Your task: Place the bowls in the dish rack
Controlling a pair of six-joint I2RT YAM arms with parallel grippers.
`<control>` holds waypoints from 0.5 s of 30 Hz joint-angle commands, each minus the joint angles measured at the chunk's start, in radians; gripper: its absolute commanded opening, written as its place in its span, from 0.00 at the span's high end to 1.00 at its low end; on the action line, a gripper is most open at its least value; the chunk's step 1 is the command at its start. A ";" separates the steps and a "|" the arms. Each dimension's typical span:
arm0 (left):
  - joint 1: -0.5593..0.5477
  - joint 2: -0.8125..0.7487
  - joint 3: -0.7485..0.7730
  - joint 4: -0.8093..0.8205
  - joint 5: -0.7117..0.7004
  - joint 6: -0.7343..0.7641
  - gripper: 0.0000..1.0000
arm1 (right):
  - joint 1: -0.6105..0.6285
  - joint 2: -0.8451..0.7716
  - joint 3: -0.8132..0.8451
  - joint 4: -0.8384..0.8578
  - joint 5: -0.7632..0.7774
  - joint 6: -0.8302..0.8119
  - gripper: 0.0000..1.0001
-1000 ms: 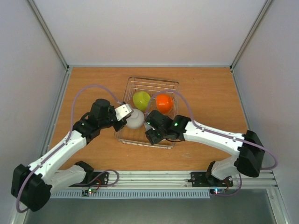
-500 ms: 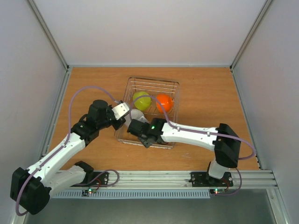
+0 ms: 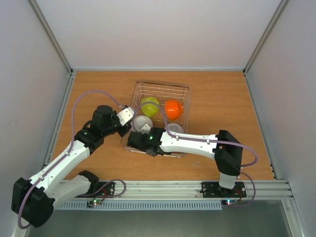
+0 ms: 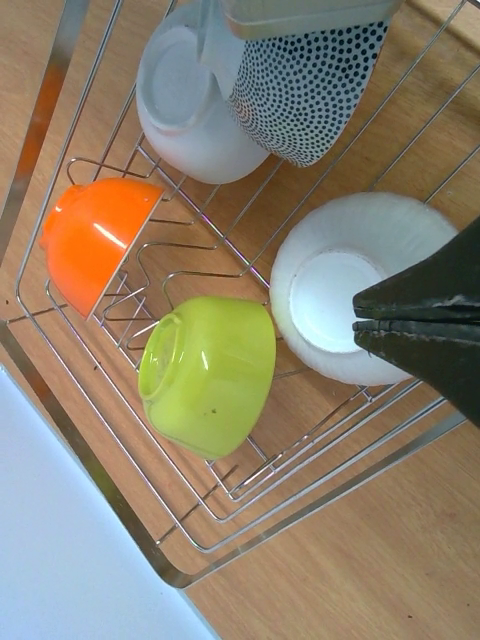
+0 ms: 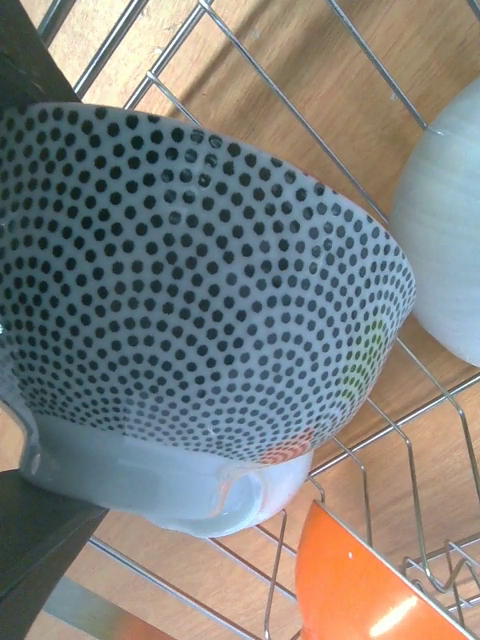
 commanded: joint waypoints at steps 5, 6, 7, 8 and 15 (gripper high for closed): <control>-0.003 -0.013 -0.005 0.062 0.019 0.006 1.00 | 0.019 -0.054 -0.049 0.027 -0.041 -0.041 0.11; -0.003 -0.011 -0.005 0.063 0.020 0.005 0.99 | 0.019 -0.061 -0.053 0.035 -0.053 -0.046 0.09; -0.003 -0.009 -0.002 0.060 0.021 0.006 0.99 | 0.019 -0.065 -0.056 0.040 -0.064 -0.050 0.08; -0.002 -0.008 -0.001 0.056 0.022 0.008 1.00 | 0.019 -0.067 -0.057 0.043 -0.072 -0.053 0.07; -0.001 -0.007 0.000 0.054 0.021 0.011 0.99 | 0.019 -0.116 -0.084 0.092 -0.129 -0.070 0.05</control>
